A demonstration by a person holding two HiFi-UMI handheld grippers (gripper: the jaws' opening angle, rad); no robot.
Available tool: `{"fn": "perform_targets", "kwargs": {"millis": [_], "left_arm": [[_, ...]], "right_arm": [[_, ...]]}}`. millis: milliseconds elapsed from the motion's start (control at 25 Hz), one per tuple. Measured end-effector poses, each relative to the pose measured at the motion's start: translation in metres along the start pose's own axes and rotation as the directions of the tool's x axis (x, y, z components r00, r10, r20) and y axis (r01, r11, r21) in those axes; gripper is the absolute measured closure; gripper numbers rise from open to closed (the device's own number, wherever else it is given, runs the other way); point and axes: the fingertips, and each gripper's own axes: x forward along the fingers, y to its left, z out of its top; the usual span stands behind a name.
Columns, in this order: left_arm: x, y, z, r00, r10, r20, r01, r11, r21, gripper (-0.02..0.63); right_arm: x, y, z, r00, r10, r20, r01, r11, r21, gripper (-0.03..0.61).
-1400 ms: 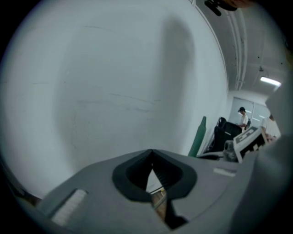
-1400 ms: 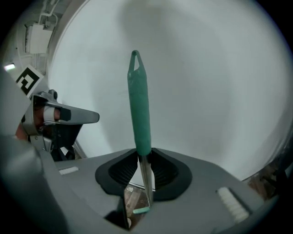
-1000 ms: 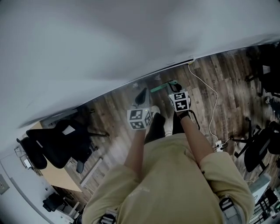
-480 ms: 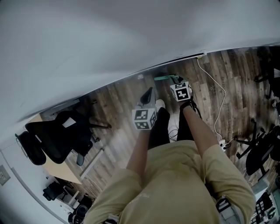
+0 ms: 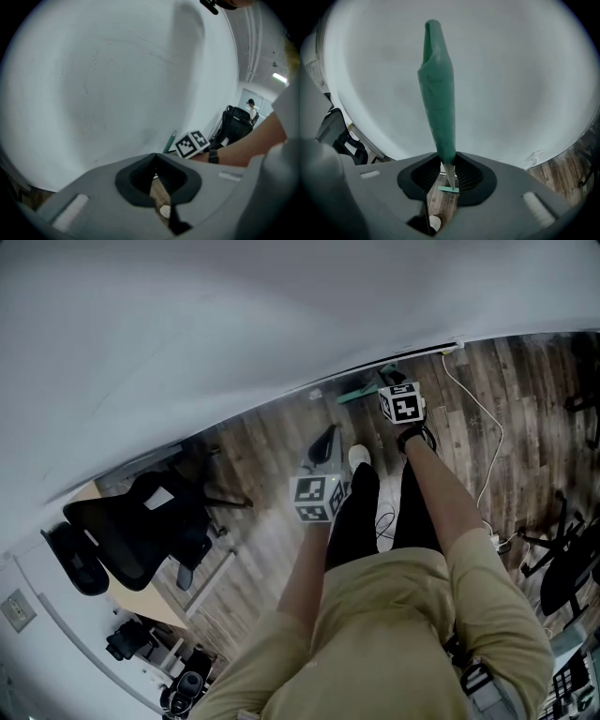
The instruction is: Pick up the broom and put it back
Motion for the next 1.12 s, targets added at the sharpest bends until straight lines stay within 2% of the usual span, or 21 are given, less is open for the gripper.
{"fn": "perform_targets", "kwargs": {"millis": [200,720,880,1120], "left_arm": [[0.008,-0.008,-0.002,1.0,-0.022,-0.011,0.022,1.0,0.022,0.614],[0.025,-0.004,0.008,0.999,-0.033,0.005,0.033,0.999,-0.011,0.614],[0.028,0.0,0.01,1.0,-0.026,0.011,0.026,0.999,-0.023,0.614],[0.028,0.002,0.012,1.0,-0.019,0.011,0.019,0.999,-0.036,0.614]], "right_arm": [[0.02,-0.009,0.024,1.0,0.011,0.018,-0.011,1.0,0.016,0.48],[0.036,-0.015,0.038,0.998,0.046,0.039,-0.049,0.996,0.073,0.471],[0.037,-0.009,0.044,0.995,0.082,0.062,-0.086,0.994,0.066,0.381],[0.037,-0.013,0.043,0.995,0.077,0.059,-0.081,0.994,0.068,0.312]]}}
